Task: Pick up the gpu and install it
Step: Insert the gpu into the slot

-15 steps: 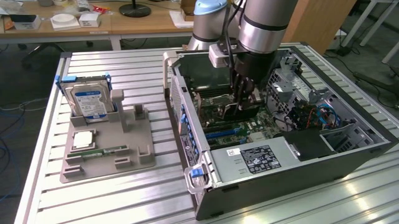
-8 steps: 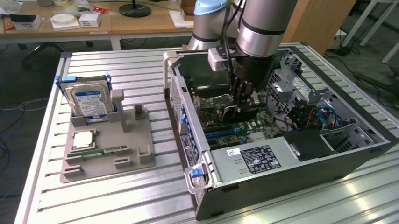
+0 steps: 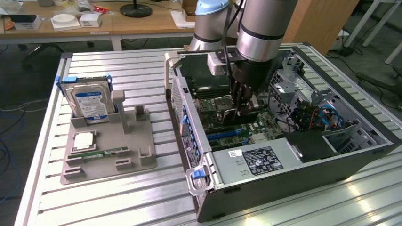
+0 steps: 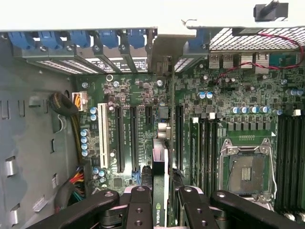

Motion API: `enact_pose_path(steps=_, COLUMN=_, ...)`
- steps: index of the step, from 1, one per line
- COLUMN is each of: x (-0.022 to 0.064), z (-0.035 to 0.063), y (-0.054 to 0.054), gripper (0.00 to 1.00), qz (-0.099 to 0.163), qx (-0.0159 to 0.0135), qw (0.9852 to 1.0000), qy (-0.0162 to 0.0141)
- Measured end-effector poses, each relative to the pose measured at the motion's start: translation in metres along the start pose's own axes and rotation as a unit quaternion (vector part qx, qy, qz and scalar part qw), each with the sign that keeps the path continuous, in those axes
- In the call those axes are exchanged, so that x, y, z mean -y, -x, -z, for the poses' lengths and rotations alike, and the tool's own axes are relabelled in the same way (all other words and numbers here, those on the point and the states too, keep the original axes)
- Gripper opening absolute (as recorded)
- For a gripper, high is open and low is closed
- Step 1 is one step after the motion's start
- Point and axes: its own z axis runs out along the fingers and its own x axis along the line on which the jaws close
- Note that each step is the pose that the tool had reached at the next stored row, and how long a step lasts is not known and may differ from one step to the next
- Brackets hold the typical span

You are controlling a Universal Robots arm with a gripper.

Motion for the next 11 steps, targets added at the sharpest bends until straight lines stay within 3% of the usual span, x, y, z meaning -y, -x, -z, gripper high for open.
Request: enact_pose_path(steps=11, x=-0.0015, z=-0.0135, y=0.000, gripper=0.26, qz=0.000, qx=0.0000, qw=1.0000, qy=0.0001)
